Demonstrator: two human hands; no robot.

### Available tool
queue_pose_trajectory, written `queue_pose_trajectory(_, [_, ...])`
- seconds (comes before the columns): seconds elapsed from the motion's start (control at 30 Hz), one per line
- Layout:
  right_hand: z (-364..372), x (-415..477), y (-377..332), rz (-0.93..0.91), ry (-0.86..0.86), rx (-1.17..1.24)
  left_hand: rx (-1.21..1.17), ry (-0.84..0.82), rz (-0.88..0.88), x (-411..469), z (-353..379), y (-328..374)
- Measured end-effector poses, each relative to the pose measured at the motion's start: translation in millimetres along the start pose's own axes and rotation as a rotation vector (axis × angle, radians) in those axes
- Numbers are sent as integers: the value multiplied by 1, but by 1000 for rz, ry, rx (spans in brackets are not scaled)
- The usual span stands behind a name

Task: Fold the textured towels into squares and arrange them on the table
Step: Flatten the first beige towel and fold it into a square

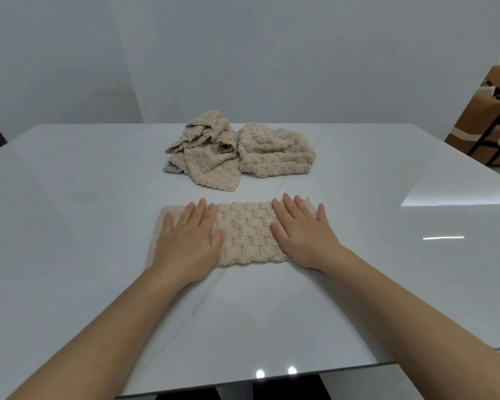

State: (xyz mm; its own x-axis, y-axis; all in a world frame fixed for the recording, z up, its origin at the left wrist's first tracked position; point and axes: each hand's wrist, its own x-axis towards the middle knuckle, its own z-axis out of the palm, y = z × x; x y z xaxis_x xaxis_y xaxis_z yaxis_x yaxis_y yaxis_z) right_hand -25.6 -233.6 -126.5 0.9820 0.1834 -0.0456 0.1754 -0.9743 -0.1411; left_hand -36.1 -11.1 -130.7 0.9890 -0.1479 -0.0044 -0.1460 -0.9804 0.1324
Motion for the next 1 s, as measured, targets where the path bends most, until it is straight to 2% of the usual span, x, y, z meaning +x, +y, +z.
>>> queue_pose_trajectory(0.27, [-8, 0, -3, 14, -59, -43, 16, -27, -210, -18, -9, -49])
queue_pose_trajectory(0.33, [-16, 1, -8, 21, -93, -61, 49, 97, -259, -23, -13, -47])
queue_pose_trajectory(0.4, [-25, 2, -18, -9, -55, -52, 56, 249, -277, -24, -22, -46])
queue_pose_trajectory(0.43, [-27, 2, -26, -42, -23, -45, -5, 272, -292, -24, -28, -45])
queue_pose_trajectory(0.53, [-20, 1, -50, -126, -7, -3, -267, 152, -428, -12, -44, -49])
queue_pose_trajectory(0.63, [-1, 3, -60, -128, -36, -12, -555, 1, -557, -3, -55, -52])
queue_pose_trajectory(0.7, [5, 4, -59, -115, -32, -8, -787, -73, -607, 1, -60, -51])
queue_pose_trajectory(0.77, [5, 4, -59, -116, -31, -7, -919, -161, -609, 4, -62, -49])
queue_pose_trajectory(0.83, [4, 4, -59, -115, -32, -9, -961, -194, -603, 7, -61, -46])
queue_pose_trajectory(1.0, [3, 4, -64, -104, -43, 6, -833, -16, -539, 9, -48, -52])
